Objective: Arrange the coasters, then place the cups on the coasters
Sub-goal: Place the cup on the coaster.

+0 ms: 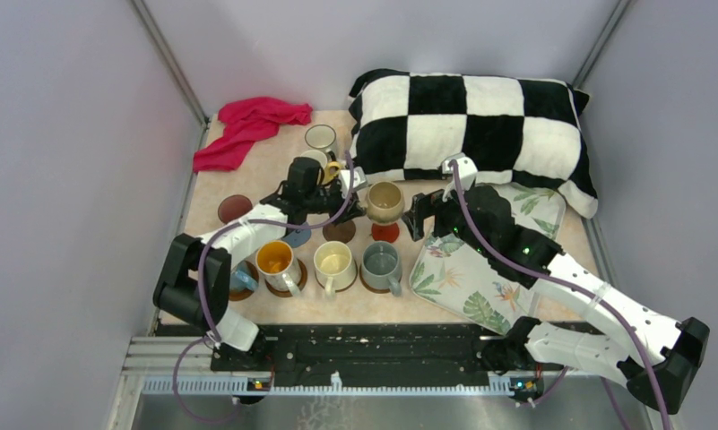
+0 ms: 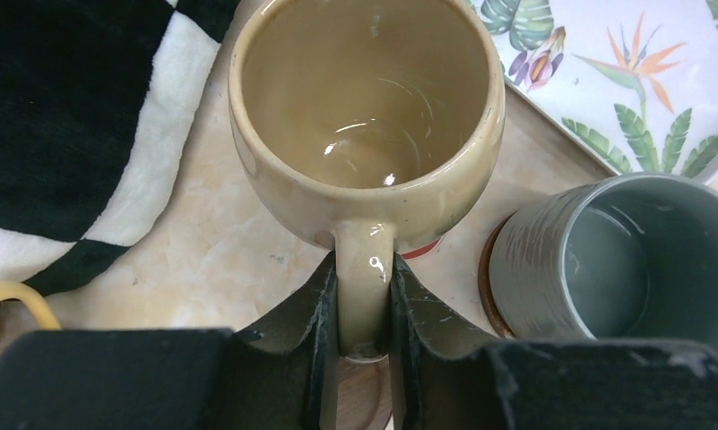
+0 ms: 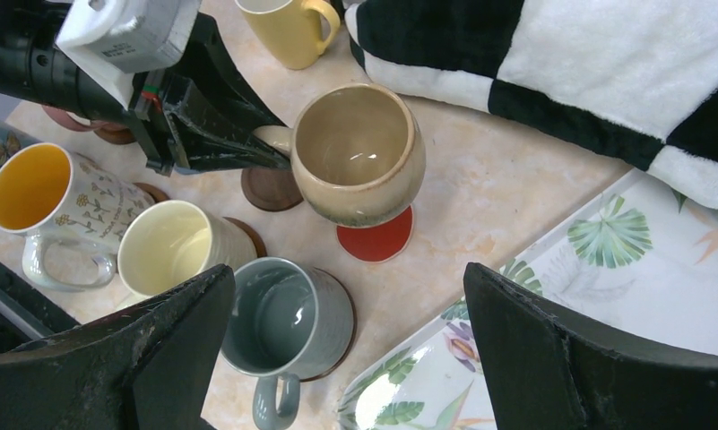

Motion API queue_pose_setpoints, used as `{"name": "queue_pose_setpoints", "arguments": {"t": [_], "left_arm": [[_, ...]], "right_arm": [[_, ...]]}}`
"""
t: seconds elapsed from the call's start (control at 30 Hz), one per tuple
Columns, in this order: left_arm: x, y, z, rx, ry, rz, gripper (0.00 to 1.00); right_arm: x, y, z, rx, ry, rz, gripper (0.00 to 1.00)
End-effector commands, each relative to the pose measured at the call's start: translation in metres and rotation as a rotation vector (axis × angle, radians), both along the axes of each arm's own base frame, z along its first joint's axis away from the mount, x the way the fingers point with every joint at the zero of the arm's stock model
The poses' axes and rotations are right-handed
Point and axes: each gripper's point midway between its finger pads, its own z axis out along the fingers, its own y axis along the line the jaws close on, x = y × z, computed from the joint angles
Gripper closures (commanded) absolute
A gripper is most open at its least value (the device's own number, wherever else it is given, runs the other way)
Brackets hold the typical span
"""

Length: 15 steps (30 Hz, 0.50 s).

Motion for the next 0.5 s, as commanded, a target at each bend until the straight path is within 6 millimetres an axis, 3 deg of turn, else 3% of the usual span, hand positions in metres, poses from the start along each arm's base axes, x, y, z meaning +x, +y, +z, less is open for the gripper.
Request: {"name": "queue_pose_setpoints", "arguments": {"t": [0.0,0.2,0.47], "left_arm": [[0.008,-0.016,0.027,-0.066,-0.175,-0.123,1.00],[0.005,-0.017,0.005,-0.033,-0.120,-0.159,1.00],[0.002,-0.019,-0.006,-0.021,-0.102,-0.173,1.00]], "right_arm": [[0.003,-0.007,0.016,0.034,-0.032,-0.030,0.01],[0.003,-0.006,0.015,0.034,-0.030,-0.028,0.01],[0.003,-0.006,0.014,0.032,-0.028,-0.026,0.01]]}}
